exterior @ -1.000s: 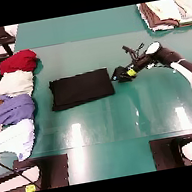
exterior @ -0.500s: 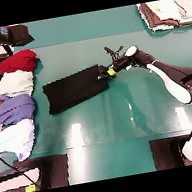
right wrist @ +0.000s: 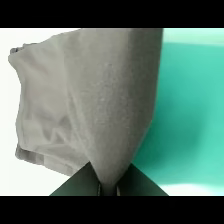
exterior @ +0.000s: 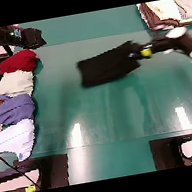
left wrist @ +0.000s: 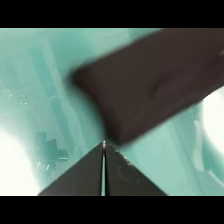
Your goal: Fold the shirts.
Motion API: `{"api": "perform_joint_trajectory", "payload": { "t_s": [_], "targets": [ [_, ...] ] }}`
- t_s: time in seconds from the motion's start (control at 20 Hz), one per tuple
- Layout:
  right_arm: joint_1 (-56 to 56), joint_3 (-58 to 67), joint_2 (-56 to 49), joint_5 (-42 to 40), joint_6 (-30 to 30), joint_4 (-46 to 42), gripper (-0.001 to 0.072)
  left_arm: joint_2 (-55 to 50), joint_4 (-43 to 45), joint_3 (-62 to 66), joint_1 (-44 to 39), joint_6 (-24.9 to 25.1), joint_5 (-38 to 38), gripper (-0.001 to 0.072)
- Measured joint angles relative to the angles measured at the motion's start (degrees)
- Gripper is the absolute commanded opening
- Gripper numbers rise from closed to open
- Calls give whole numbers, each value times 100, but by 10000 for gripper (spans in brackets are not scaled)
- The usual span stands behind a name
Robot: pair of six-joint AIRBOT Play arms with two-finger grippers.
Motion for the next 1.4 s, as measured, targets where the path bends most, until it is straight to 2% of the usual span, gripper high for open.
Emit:
{"api": "perform_joint_trajectory", "payload": {
  "t_s": [0.5, 0.65, 0.85, 0.9, 0.95, 1.0, 1.25, 1.4],
  "targets": [
    [-4489, -2426, 2579, -570, 50, -407, 14, -2, 0, 0, -354, -2, 184, 26],
    [-5226, -3027, 3154, -743, 227, -739, 14, -4, 2, 0, -411, -4, 267, 26],
    [-5451, -3495, 3620, -688, 549, -1510, 19, -4, 0, 0, -448, -4, 313, 26],
    [-5405, -3545, 3676, -625, 597, -1711, 120, -4, 2, 0, -448, -4, 313, 27],
    [-5355, -3576, 3716, -531, 654, -1882, 404, -4, 2, 0, -448, -4, 317, 26],
    [-5307, -3585, 3748, -396, 667, -2085, 600, -4, 4, 0, -448, -4, 319, 27],
    [-5340, -3123, 3807, 481, 743, -2885, 607, -4, 4, 0, -450, -4, 258, 27],
    [-5250, -2570, 3818, 1056, 761, -2822, 598, -4, 2, 0, -450, -2, 243, 27]
  ]
}}
